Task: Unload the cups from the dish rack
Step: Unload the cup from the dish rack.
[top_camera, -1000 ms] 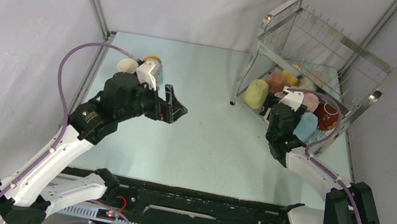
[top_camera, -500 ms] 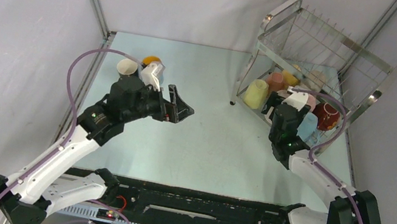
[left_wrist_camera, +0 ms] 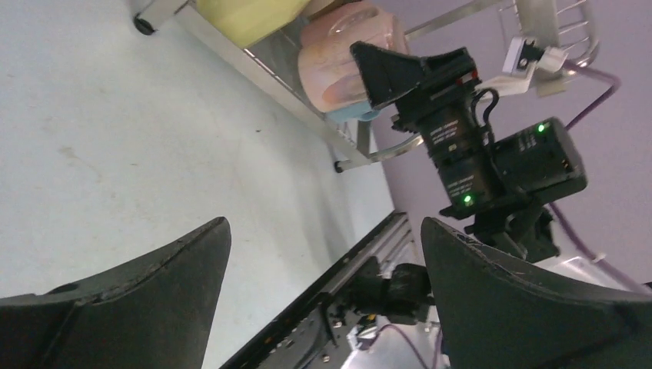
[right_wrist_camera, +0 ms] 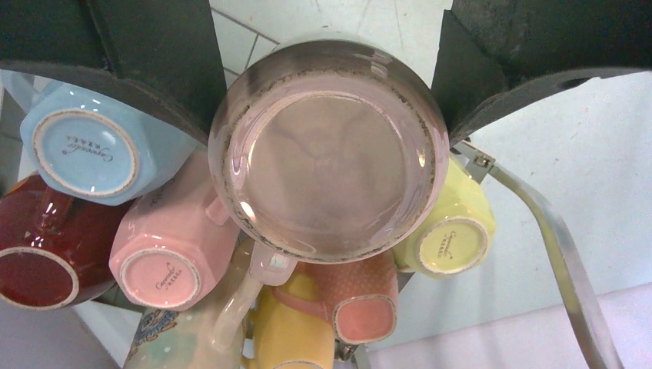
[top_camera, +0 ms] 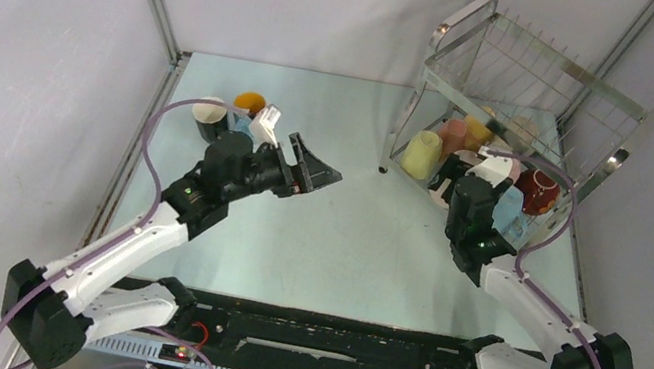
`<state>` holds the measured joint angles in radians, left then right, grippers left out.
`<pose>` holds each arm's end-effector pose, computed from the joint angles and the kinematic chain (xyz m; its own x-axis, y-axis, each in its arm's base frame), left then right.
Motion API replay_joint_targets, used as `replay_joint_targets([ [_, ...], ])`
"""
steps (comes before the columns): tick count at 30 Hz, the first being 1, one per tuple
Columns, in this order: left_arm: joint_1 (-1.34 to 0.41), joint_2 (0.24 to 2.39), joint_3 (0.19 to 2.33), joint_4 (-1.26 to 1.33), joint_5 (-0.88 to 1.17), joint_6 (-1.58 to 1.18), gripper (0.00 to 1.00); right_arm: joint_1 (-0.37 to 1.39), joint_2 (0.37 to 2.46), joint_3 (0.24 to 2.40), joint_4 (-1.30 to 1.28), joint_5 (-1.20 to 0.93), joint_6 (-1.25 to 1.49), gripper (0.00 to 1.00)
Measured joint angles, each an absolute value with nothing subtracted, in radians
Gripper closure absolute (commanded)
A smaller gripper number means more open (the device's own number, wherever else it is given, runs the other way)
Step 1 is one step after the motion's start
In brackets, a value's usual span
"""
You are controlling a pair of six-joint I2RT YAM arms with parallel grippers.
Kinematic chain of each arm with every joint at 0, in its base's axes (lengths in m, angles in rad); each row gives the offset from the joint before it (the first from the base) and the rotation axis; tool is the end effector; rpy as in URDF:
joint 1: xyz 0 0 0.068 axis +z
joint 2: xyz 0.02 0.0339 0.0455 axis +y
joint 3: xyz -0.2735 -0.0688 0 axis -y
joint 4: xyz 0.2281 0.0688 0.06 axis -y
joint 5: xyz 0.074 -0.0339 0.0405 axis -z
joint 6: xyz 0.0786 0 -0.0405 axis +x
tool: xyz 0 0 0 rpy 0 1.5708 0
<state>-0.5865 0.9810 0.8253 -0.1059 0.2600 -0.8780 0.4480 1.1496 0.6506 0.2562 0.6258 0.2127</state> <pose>0.1949 -0.1537 0.3259 -0.7083 -0.4222 -0.5658 0.3080 0.5364 -0.7857 0.2641 0.0758 0.2735 -0.1777 0.1044 -0.9785 0.2035 0.9768 0.0673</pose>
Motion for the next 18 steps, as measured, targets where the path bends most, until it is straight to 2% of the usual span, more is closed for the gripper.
replay_joint_targets([
  [18,-0.589,1.367,0.744,0.478,0.379,-1.315,0.0,0.473,1.01,0.649,0.121,0.566,0.328,0.94],
])
